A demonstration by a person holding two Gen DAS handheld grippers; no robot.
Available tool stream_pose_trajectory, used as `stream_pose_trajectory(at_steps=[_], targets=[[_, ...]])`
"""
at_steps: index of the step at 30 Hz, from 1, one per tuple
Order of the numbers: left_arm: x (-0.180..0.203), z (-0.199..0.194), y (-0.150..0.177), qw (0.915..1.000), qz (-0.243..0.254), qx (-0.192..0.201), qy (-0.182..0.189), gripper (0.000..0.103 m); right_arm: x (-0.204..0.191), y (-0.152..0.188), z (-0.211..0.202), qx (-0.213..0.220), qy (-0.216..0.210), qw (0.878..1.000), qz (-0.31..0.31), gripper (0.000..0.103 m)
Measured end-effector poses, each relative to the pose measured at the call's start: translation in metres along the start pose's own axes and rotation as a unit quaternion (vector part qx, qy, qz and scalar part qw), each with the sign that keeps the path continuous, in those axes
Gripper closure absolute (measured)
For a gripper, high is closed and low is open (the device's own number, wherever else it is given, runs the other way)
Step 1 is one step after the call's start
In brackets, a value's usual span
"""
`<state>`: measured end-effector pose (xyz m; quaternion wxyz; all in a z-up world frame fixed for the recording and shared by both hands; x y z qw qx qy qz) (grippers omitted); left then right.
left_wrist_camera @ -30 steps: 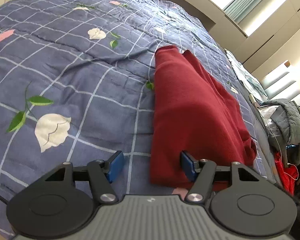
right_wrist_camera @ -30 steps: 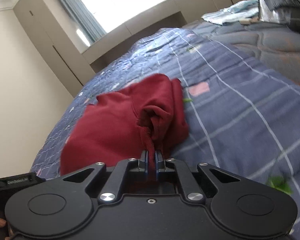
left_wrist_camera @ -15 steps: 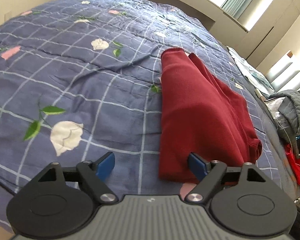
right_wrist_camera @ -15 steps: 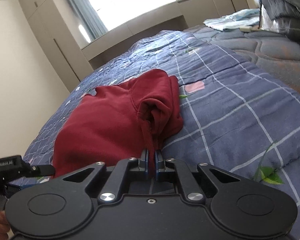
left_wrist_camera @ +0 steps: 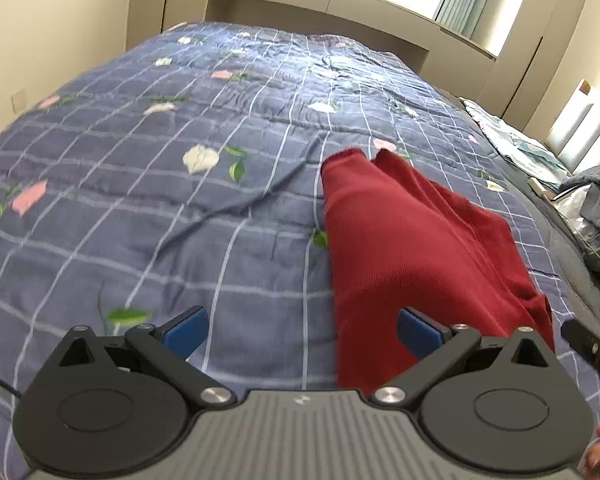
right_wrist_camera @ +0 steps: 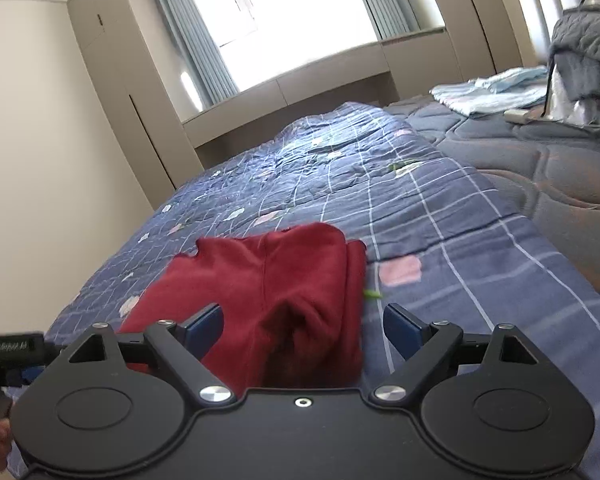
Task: Fold small clothes
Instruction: 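Press and tuck the shirt bundle with the right tool and release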
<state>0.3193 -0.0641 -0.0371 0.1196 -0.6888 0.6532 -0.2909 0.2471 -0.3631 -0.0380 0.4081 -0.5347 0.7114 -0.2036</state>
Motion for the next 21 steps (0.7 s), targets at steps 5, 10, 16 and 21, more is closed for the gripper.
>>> stream_pose_trajectory(at_steps=[5,10,16,21], targets=[[0.007,0.010,-0.019,0.9999,0.011,0.009,-0.007,0.001,0.007,-0.017,0.038,-0.023,0.009,1.000,0.010,0.036],[0.014,0.025,-0.038,0.9998,0.001,0.019,-0.011,0.001,0.007,-0.012,0.057,-0.044,0.012,0.999,0.007,0.074],[0.024,0.046,-0.043,1.0000,0.002,0.008,-0.002,0.001,0.008,-0.003,0.041,-0.003,0.035,0.999,-0.028,0.097],[0.028,0.053,-0.034,0.9999,0.010,0.008,0.003,0.001,0.022,0.012,0.037,-0.002,0.050,0.999,-0.002,0.101]])
Point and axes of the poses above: each gripper's, at about its wrist camera, not at the fingertips, and z roughly the way its jaws point, x to its right, y to its underside, the point moved 3 cm from there along z, roughly the way its jaws point, and after that the axes turned 5 degrees about -x, right-handed, at the moved point
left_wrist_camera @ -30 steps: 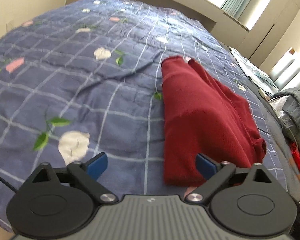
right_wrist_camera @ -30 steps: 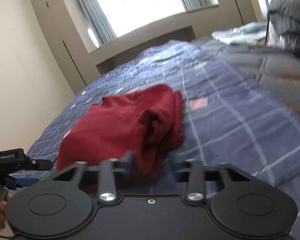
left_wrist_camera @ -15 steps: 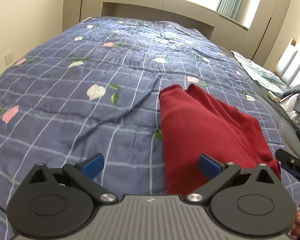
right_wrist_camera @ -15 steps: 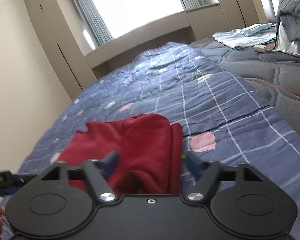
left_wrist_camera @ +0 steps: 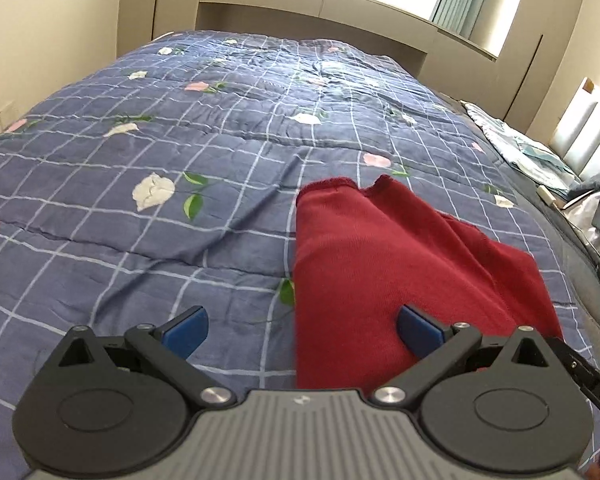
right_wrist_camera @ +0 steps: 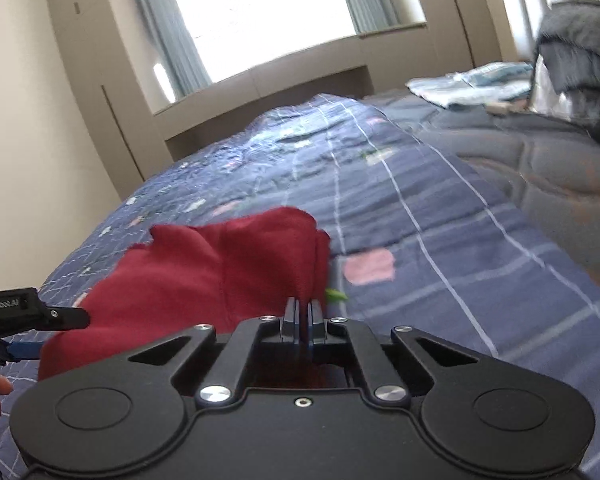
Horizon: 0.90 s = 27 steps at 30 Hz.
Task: Fold small clothes
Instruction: 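Press and tuck the shirt bundle with the right tool and release, then withdraw both tools from the folded shirt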
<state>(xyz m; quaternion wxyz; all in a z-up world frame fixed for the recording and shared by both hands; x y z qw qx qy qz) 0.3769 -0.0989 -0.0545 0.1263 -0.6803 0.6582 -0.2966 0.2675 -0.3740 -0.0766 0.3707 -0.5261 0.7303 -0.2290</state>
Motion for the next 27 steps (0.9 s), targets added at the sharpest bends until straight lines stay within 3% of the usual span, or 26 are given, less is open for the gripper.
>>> stream_pose_trajectory(at_steps=[4,6,9,10,11,14,18,22,23,27], targets=[[-0.003,0.006,0.005,0.9999,-0.011,-0.003,0.006,0.001,-0.002,-0.001,-0.001,0.003,-0.001,1.000,-0.017,0.098],[-0.004,0.005,0.004,0.9999,-0.010,-0.003,0.006,0.001,-0.005,-0.006,-0.004,0.007,0.002,0.999,-0.032,0.087],[-0.003,0.000,-0.003,0.9999,-0.008,0.013,0.002,0.000,-0.011,-0.020,-0.006,0.028,0.013,0.998,-0.063,0.053],[-0.002,-0.002,-0.007,0.9997,-0.009,0.024,-0.003,0.000,-0.014,-0.026,-0.005,0.035,0.012,0.997,-0.069,0.033],[-0.002,-0.003,-0.010,0.9993,-0.010,0.035,-0.008,0.000,-0.017,-0.032,-0.003,0.039,0.010,0.996,-0.075,0.023],[0.002,0.001,-0.023,0.9979,-0.015,0.058,-0.026,0.000,-0.038,-0.051,0.012,0.039,0.006,0.992,-0.122,0.012],[0.008,0.021,-0.034,0.9966,-0.014,0.064,-0.050,0.000,-0.068,-0.057,0.044,0.044,0.022,0.974,-0.221,0.010],[0.017,0.044,-0.027,0.9949,0.002,0.063,-0.079,0.001,-0.074,-0.043,0.078,0.029,0.102,0.948,-0.299,0.010],[0.020,0.048,-0.024,0.9934,0.016,0.065,-0.094,0.001,-0.069,-0.040,0.083,0.028,0.110,0.948,-0.298,0.010],[0.030,0.055,-0.015,0.9881,0.048,0.078,-0.123,0.000,-0.043,-0.038,0.090,0.025,0.112,0.965,-0.234,0.006]])
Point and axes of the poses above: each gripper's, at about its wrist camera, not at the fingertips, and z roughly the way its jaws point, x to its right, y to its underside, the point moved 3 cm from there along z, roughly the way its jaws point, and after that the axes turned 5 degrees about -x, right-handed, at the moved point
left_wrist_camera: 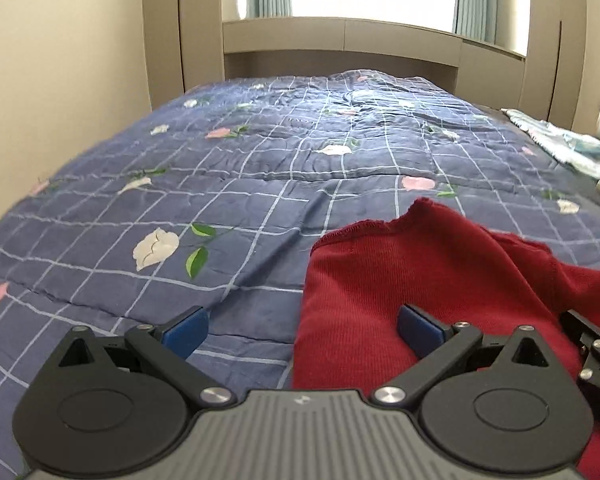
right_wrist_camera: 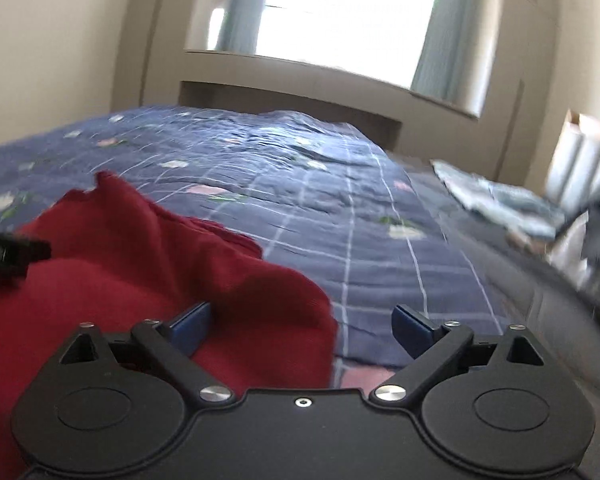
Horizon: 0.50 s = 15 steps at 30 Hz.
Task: Fold small clothes
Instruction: 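Withdraw both tools from the folded shirt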
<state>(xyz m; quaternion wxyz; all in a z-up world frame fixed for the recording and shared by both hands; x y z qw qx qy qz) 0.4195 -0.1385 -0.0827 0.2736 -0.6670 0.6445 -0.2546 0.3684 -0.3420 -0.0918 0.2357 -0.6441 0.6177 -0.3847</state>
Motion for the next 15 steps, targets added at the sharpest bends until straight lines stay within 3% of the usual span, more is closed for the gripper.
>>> stream_pose_trajectory(at_steps=[5,15], targets=[[0.007,0.004,0.002,0.9997,0.018,0.003,-0.016,0.000,0.002,0.002,0.006,-0.007,0.006,1.000,0.013,0.003],[-0.003,0.008,0.005,0.9999,-0.011,-0.001,0.009,0.000,0.007,0.005,0.003,0.000,-0.008,0.999,0.031,0.001]])
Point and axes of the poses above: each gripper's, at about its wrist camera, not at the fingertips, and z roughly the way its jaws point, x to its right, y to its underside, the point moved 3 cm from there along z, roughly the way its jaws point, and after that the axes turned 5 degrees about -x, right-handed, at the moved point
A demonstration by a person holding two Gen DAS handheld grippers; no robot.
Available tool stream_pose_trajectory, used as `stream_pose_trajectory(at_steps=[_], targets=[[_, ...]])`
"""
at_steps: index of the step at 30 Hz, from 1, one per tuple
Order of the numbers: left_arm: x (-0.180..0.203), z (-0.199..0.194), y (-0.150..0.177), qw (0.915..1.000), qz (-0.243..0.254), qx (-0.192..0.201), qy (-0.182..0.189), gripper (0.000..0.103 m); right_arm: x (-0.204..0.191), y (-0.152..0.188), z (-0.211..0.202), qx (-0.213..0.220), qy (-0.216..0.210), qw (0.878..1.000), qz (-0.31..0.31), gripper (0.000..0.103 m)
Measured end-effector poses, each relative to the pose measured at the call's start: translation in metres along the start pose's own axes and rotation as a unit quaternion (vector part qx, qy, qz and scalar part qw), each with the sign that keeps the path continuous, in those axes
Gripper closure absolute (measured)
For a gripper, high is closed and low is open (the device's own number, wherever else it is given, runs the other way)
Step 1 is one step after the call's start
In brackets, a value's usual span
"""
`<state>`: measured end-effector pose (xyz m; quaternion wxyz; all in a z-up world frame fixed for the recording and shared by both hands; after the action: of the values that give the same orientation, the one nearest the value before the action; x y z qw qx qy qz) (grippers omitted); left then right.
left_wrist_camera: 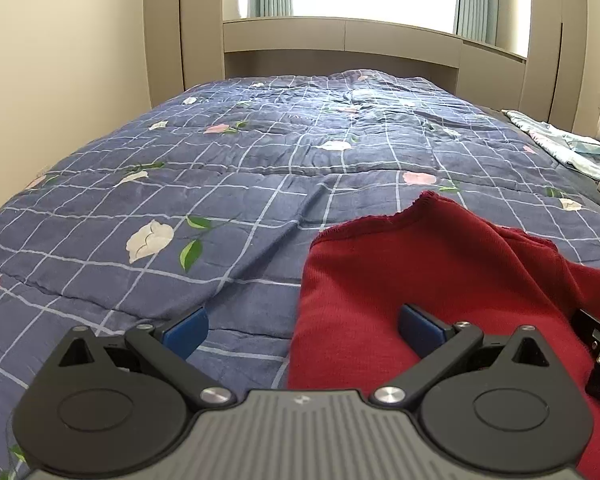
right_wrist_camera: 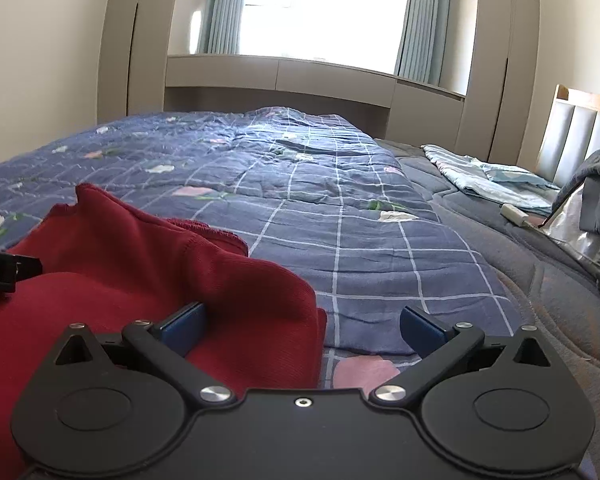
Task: Fold small clothes
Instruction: 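Withdraw both tools from the folded shirt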
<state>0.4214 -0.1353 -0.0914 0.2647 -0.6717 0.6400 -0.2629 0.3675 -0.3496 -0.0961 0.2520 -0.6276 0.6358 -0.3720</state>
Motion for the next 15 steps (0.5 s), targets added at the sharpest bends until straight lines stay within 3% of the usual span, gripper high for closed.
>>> stream_pose_trajectory(at_steps=[4,7,10,15], targets=[[-0.006,-0.012,-0.007,0.9998,-0.003,-0.005,0.021,0.001,0.003,-0.006,-0.029,0.031,-0.017,0.999,0.017,0.001],[-0.015,-0.037,-0.010,0.9977,-0.009,0.014,0.065,0.000,-0.005,-0.005,-0.055,0.028,-0.037,0.999,0.024,0.001],[-0.020,-0.051,-0.004,0.9963,0.001,-0.004,0.086,0.000,-0.020,0.002,-0.074,0.025,-0.072,0.997,0.013,0.001],[-0.029,-0.062,0.021,0.9952,0.002,-0.024,0.094,0.001,-0.039,0.029,-0.080,0.003,-0.049,0.998,-0.026,0.001]])
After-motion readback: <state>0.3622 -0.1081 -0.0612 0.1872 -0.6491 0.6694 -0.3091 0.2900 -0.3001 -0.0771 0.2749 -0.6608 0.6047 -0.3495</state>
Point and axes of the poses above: each gripper's, at about its wrist camera, not at the fingertips, and z roughly the way its jaws point, x to its right, y to its underside, the point moved 3 cm from there along z, roughly the way its jaws point, and after that the axes turned 5 degrees about -x, right-handed, at the moved point
